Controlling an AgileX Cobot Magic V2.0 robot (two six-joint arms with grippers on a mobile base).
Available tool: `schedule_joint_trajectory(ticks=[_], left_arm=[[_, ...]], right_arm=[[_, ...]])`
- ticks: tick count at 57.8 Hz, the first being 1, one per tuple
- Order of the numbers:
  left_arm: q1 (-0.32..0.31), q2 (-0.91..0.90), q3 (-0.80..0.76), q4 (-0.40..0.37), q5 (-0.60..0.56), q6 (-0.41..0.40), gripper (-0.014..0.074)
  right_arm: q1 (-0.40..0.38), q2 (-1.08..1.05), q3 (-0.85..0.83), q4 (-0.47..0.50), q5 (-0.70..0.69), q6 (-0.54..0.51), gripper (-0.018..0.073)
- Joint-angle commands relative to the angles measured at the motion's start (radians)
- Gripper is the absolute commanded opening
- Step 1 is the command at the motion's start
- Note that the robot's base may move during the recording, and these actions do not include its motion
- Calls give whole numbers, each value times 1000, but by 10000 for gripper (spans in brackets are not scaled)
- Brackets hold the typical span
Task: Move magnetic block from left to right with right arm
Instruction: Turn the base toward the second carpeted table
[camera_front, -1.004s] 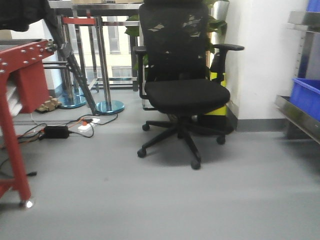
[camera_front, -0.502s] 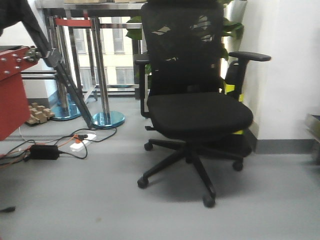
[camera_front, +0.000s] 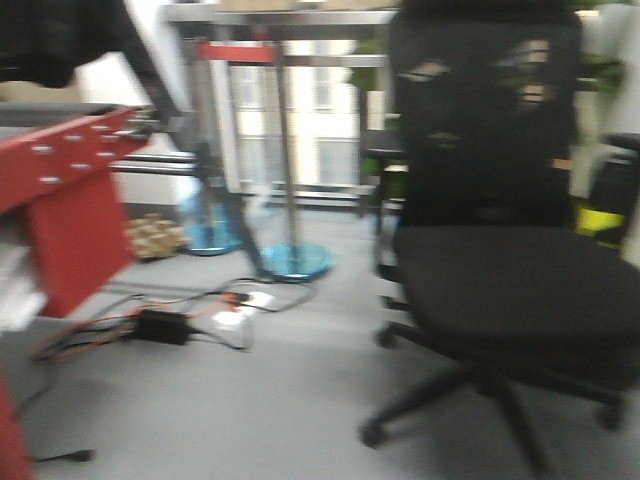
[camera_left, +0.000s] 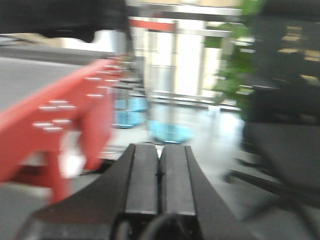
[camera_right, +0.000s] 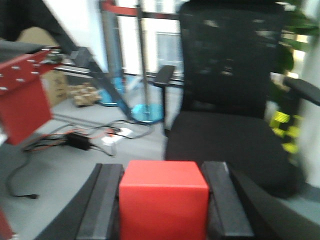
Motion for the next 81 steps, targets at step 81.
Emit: schedule_joint_trajectory(ticks=[81], left_arm=[[2,-7,8,-5,-83,-6,-126]], right_arm=[[-4,21,-26,-11,-88,-9,202]])
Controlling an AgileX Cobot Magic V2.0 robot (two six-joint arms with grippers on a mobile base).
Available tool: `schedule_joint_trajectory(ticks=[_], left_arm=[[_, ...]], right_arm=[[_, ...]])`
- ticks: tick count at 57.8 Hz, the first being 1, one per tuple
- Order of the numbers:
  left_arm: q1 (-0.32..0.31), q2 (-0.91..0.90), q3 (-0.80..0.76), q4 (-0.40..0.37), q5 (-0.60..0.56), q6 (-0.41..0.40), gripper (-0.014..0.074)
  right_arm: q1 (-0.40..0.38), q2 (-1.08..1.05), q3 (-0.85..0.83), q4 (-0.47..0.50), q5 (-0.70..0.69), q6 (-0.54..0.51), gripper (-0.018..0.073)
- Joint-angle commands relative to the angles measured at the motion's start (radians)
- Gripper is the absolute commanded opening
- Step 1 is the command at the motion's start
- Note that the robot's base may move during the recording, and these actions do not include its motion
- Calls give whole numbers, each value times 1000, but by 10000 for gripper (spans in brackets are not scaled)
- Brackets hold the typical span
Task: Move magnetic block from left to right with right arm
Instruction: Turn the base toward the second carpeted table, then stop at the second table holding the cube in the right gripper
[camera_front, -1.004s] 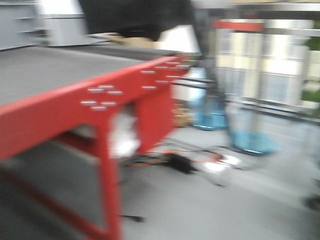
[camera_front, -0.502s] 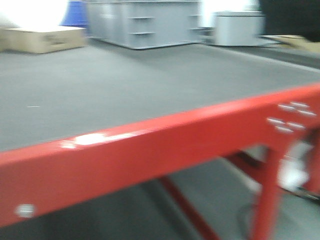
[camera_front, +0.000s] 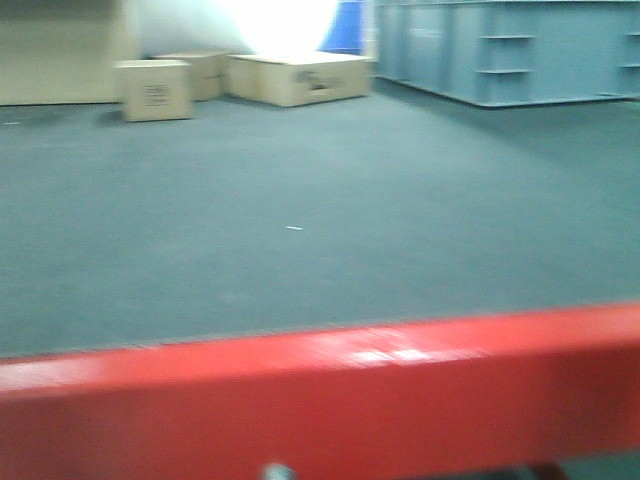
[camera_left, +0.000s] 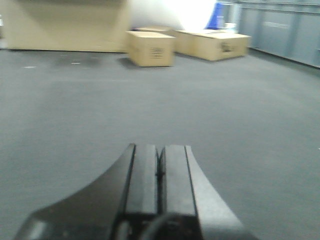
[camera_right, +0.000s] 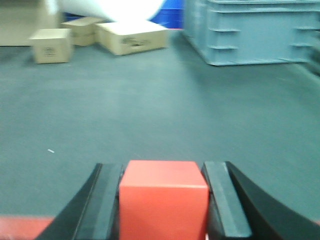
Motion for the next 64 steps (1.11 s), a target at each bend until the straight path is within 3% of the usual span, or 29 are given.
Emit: schedule_joint_trajectory(ticks=[1,64], left_arm=[[2,-7,8,-5,-83,-6,-126],[2,-7,8,-5,-83,-6,-126]], right_arm=[[-4,21,-26,-11,-88,-9,202],[-4,21,-26,-18,-102,-9,202]])
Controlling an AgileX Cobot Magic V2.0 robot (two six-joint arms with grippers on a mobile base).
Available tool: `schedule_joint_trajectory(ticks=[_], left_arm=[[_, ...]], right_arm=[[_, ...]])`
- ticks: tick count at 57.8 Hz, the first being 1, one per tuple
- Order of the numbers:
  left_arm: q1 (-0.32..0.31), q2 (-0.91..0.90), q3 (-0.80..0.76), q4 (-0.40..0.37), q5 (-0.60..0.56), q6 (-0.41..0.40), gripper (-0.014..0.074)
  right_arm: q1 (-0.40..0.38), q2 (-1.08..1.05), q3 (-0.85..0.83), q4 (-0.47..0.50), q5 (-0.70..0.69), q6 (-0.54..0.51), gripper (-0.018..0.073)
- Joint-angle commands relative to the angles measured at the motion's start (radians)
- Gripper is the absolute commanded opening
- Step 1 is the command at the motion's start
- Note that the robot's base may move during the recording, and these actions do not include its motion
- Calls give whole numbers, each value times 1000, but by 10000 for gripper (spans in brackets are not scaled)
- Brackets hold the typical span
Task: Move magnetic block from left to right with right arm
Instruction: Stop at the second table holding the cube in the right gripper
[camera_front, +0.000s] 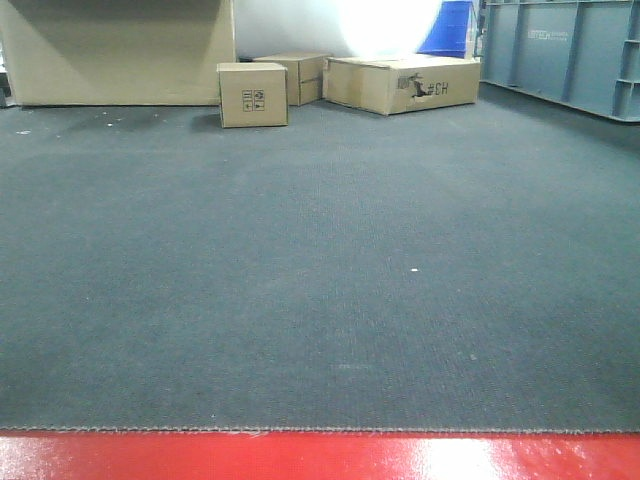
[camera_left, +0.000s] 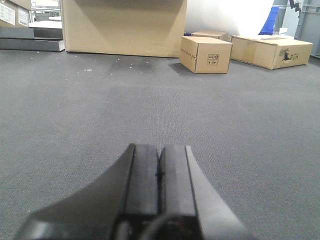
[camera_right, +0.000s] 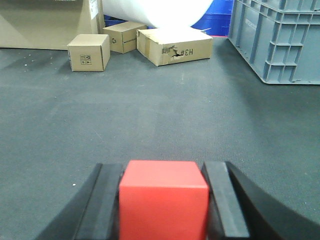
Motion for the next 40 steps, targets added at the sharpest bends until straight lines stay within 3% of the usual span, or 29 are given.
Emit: schedule_joint_trajectory(ticks=[1,12,21,29,36,40], left_arm=[[2,-7,8,-5,-83,-6,-126],[2,-7,8,-5,-83,-6,-126],[2,-7,8,-5,-83,-6,-126],[2,-7,8,-5,-83,-6,-126],[2,-7,8,-5,-83,-6,-126],[2,-7,8,-5,-83,-6,-126]], right_arm=[[-4,21,-26,-18,-100,-9,202],[-4,24,-30,9,-137,-8,202],[-4,126,-104,92,-159,-32,202],[9,316,-217,195,-126,-195,202],[86,486,-306,271,-123,-324,202],[148,599,-357,279,-107,-343,202]])
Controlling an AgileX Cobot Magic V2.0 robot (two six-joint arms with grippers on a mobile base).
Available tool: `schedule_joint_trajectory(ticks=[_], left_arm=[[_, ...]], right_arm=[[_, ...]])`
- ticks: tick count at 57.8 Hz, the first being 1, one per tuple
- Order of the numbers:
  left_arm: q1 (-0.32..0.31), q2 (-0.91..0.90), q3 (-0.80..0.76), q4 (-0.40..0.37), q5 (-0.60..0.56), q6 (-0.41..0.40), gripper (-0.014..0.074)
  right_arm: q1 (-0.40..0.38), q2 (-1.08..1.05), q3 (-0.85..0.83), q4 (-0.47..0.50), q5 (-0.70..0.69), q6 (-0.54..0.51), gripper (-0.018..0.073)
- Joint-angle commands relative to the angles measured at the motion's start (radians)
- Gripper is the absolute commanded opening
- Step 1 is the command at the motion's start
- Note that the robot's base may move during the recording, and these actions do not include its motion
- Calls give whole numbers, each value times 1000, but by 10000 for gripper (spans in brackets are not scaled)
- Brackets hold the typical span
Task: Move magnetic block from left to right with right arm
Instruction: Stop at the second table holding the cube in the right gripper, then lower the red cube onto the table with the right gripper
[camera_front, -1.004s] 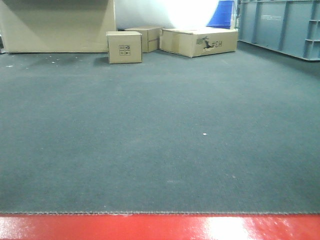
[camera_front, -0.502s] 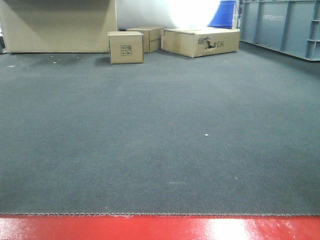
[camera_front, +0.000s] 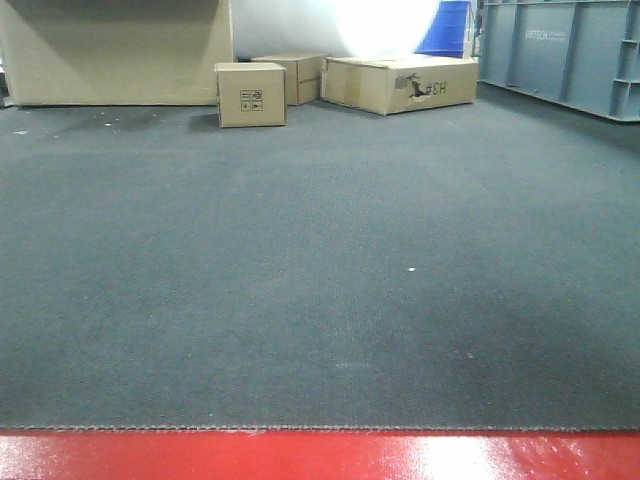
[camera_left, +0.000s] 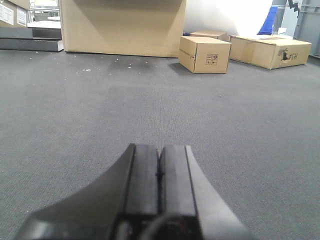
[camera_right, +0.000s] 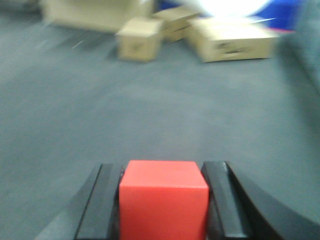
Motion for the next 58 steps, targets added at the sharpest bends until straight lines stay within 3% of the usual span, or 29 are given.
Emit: schedule_joint_trajectory(ticks=[1,15,40,58], left_arm=[[2,-7,8,-5,-83,-6,-126],[2,-7,8,-5,-83,-6,-126],[2,-7,8,-5,-83,-6,-126],[2,-7,8,-5,-83,-6,-126]], right_arm=[[57,125,-90,29,-54,-51,202],[164,500,-258,28,28,-51,202],[171,1037,-402,28,23,-51,202],[171,1159,-404,28,-14,-51,202]])
